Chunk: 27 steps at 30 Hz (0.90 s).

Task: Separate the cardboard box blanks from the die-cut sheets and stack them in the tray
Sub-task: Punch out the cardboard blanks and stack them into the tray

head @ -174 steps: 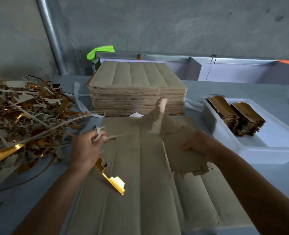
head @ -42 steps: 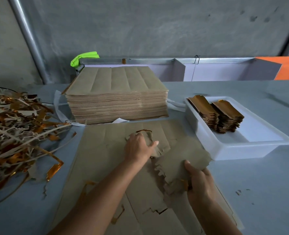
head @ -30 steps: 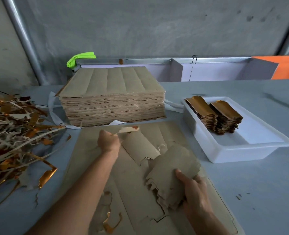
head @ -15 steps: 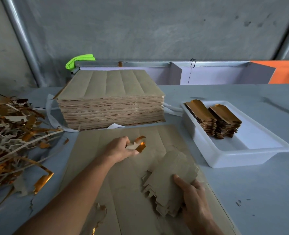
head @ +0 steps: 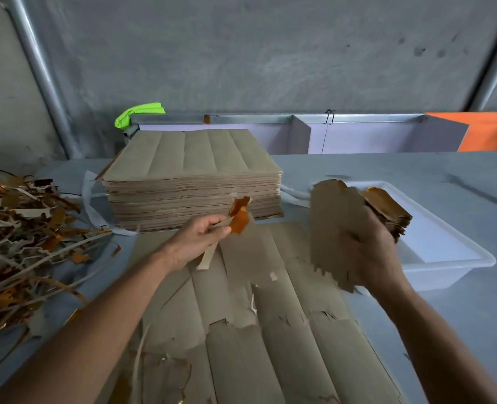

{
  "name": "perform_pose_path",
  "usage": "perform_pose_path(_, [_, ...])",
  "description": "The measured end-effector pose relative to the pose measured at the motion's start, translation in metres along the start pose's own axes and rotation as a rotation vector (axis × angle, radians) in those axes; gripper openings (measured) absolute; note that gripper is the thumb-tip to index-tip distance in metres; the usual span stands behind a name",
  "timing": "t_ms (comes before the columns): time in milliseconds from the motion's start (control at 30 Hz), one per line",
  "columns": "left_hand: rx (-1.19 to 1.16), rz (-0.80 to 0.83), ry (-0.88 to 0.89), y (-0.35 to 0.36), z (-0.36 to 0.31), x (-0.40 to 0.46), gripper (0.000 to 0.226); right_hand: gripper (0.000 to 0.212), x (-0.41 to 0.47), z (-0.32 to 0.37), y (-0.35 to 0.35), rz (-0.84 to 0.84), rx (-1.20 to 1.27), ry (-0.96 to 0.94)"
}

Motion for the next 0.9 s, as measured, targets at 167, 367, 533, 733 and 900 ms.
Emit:
perform_pose_path(167, [0.089,0.038,0.081,0.021,-0.024,-0.003,0.026,0.021,0.011,0.008,0.075,0.469,-0.105,0.014])
perform_pose_path(367, [0.195,-0.142,0.168,0.024,-0.033,-0.008,0.022,0.018,-0.013,0.008,0.111,0.485,0.329,0.176])
perform_pose_path(533, [0.306,-0.197,0.157,0.030,-0.030,-0.007,0.014,0.010,-0.011,0.007,0.110,0.394,0.325,0.156])
perform_pose_path(733, [-0.024,-0.360,0.019,-0.002,-0.002,-0.001,0.004,0.022,-0.008,-0.014,0.093,0.355,-0.061,0.199])
perform_pose_path(900, [0.024,-0.627,-0.047,-0.052,0.021,-0.003,0.014,0.011,-0.018,-0.054,0.067,0.126,0.093,0.460])
Point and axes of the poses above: each hand's wrist, its own x-axis towards the middle knuckle, its own y-axis out of the palm, z = x × y, the point moved 10 cm from there along x, towards the middle knuckle, and after that the axes turned 11 degrees about -y, right-handed, at the moved point
